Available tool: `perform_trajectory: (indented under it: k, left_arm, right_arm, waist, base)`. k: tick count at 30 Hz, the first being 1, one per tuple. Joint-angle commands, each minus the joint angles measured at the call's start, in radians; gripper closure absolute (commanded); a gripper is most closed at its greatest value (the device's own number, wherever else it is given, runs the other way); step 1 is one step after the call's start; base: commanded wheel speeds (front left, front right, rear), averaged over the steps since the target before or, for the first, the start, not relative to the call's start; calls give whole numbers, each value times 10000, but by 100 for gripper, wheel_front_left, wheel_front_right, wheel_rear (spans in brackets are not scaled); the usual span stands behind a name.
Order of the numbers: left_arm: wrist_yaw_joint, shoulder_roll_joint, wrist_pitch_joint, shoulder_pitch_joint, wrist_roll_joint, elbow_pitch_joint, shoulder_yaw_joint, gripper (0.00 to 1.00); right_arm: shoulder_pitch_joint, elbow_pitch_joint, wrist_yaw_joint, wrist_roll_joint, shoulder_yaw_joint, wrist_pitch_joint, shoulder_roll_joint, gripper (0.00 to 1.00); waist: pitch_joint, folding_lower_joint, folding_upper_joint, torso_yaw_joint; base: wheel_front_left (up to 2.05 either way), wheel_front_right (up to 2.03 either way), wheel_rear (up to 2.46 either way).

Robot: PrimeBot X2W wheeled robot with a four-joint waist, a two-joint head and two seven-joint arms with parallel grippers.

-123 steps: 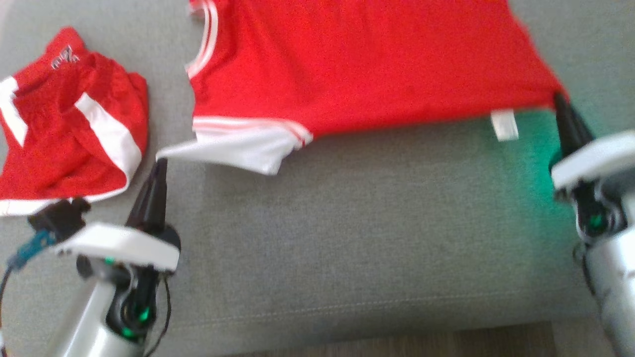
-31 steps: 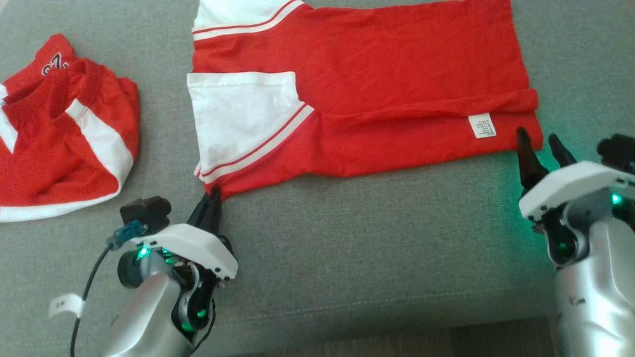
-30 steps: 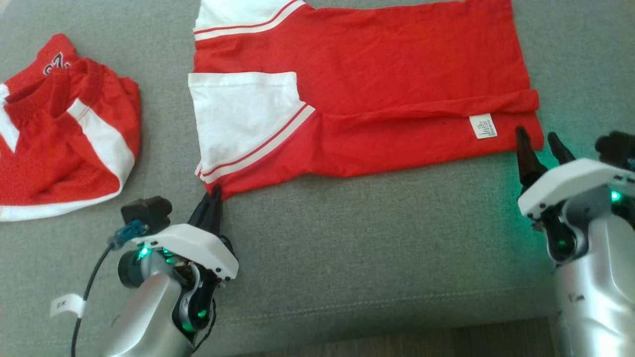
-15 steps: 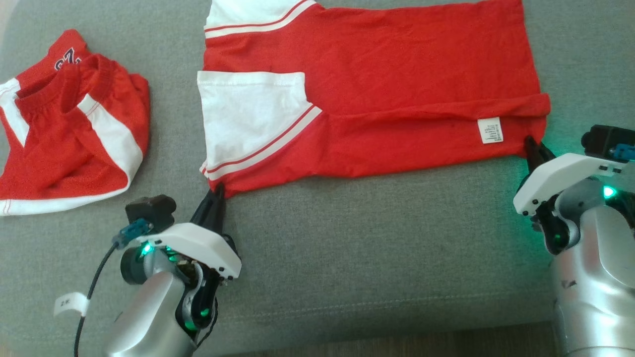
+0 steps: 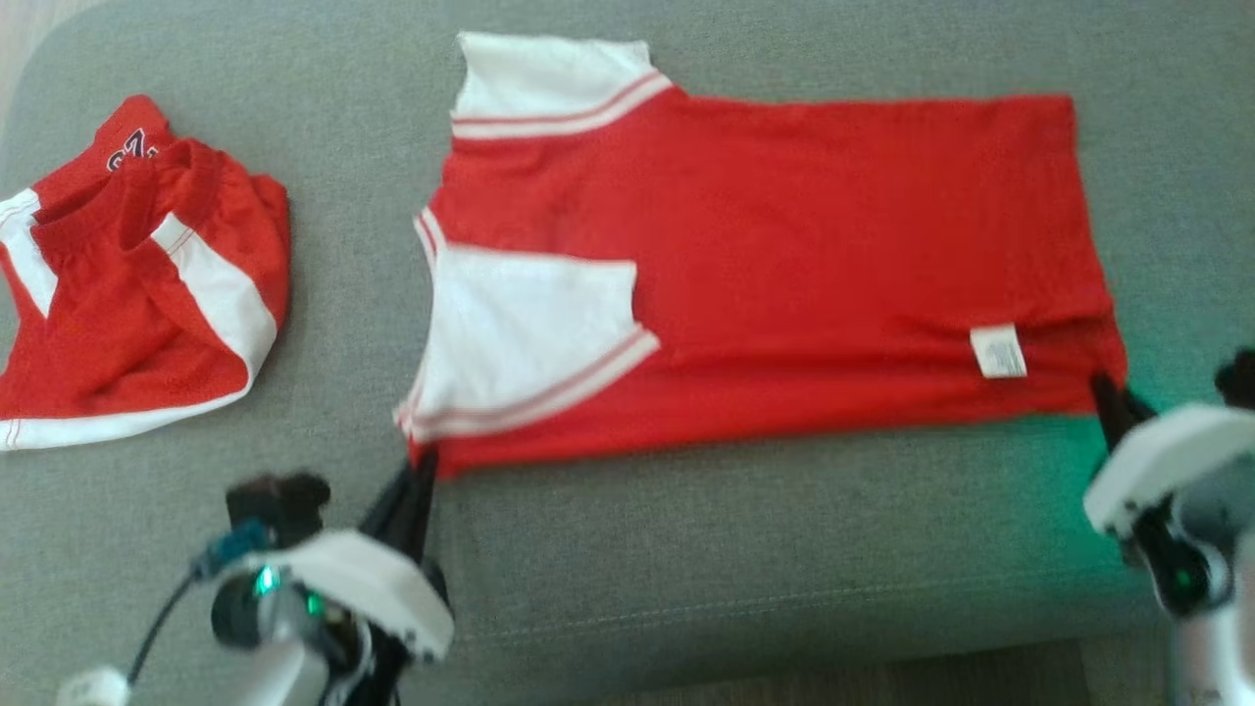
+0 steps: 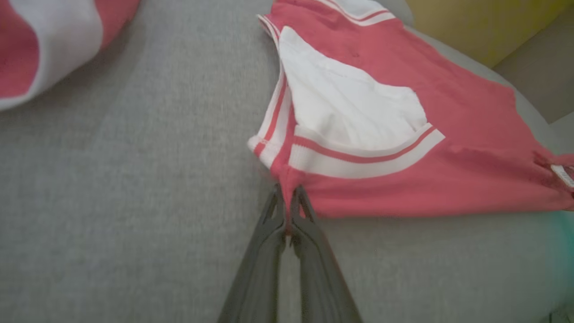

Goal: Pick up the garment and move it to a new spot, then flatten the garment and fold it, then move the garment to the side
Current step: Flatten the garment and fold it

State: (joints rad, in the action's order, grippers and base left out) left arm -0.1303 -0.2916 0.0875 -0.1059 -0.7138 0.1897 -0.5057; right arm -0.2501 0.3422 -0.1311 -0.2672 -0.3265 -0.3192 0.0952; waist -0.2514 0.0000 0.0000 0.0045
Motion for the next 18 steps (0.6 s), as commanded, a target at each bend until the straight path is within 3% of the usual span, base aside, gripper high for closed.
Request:
perform_trajectory:
  k: [1,11,12,13,14,15,18]
  left_arm:
    - [-160,-378,-75,-14,-45,-525,375,100]
    - [-882,-600,-908,1113,-221,-2220,155,100]
    - [-962,-595,-909,1104,-194,-2218,174,100]
    - [-962,-595,-909,1104,-194,-2218,174,100]
    - [-1032,-594,-918,1085,-161,-2194,182,79]
    - [-1095,-597,-914,1046,-110,-2173,188,0]
    - [-1200,-621,-816,834,28,-2219,264,0]
  right_arm:
    - [63,-589,4,-95,43,-149,263,100]
    - [1258,-1973,4,-407,-43,-1191,396,100]
    - [1279,-1992,4,-358,-72,-1203,389,88]
    - [1279,-1992,4,-358,-72,-1203,389,88]
    - [1287,-2022,4,-270,-115,-1192,362,29]
    - [1290,-2061,4,-180,-155,-1179,317,0]
    - [1255,-2277,4,-12,-240,-966,213,0]
  waist:
    - [-12,0,0,7]
    - [-37,0,0,196]
    - [-31,0,0,205]
    - [-31,0,0,205]
    - [-27,0,0,207]
    - [-23,0,0,208]
    - [-30,0,0,189]
  base:
    - [0,0,0]
    - [0,0,0]
    - [0,0,0]
    - [0,0,0]
    - [0,0,0]
    - [0,0,0]
    - [0,0,0]
